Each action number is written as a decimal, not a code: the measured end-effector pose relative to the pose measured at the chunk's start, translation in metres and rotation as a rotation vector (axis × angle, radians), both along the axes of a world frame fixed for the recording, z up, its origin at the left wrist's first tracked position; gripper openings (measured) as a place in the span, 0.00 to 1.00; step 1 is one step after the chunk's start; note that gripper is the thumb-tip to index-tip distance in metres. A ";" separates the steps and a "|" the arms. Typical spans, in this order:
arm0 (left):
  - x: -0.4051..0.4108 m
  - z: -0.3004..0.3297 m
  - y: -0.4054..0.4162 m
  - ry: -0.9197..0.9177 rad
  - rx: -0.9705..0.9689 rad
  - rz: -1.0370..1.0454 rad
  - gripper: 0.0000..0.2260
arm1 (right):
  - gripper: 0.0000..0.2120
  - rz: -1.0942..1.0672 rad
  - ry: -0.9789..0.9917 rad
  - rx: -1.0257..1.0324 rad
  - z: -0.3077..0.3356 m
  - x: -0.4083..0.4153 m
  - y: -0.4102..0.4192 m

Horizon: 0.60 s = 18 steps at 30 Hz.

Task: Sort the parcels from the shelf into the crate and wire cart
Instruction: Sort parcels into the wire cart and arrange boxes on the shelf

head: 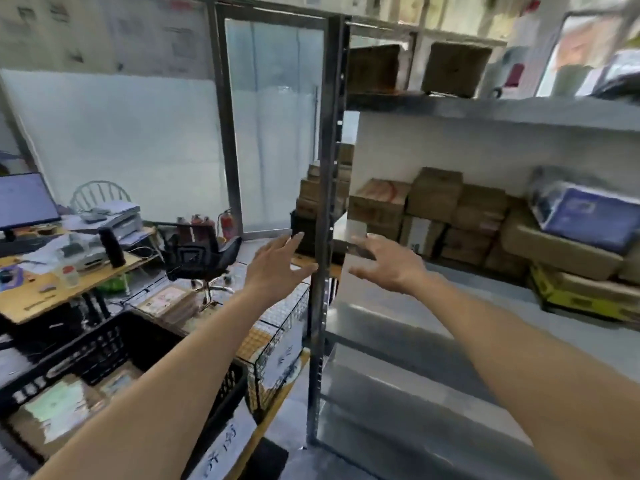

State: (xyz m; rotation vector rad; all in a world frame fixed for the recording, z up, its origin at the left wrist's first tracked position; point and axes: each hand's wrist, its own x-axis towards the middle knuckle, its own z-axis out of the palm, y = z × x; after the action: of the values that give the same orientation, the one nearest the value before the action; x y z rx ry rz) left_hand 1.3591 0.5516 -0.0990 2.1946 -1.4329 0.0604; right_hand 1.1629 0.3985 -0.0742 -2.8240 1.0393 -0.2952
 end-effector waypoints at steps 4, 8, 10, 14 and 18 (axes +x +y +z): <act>-0.091 0.033 -0.054 -0.028 -0.067 -0.123 0.34 | 0.36 -0.135 -0.038 -0.056 0.028 -0.109 -0.028; -0.182 0.054 -0.099 -0.039 -0.118 -0.270 0.34 | 0.35 -0.237 -0.097 -0.087 0.047 -0.215 -0.052; -0.233 0.063 -0.120 -0.036 -0.142 -0.334 0.33 | 0.33 -0.292 -0.136 -0.100 0.056 -0.271 -0.057; -0.339 0.082 -0.161 -0.042 -0.156 -0.453 0.33 | 0.32 -0.404 -0.156 -0.188 0.074 -0.382 -0.068; -0.449 0.093 -0.195 -0.017 -0.167 -0.558 0.33 | 0.32 -0.510 -0.169 -0.237 0.084 -0.495 -0.077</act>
State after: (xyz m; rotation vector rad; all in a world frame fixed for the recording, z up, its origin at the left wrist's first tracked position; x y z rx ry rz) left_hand 0.9099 0.3563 -0.0056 1.6025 -1.9207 0.0025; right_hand 0.6682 0.3220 0.0099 -2.6095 1.7725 -0.7316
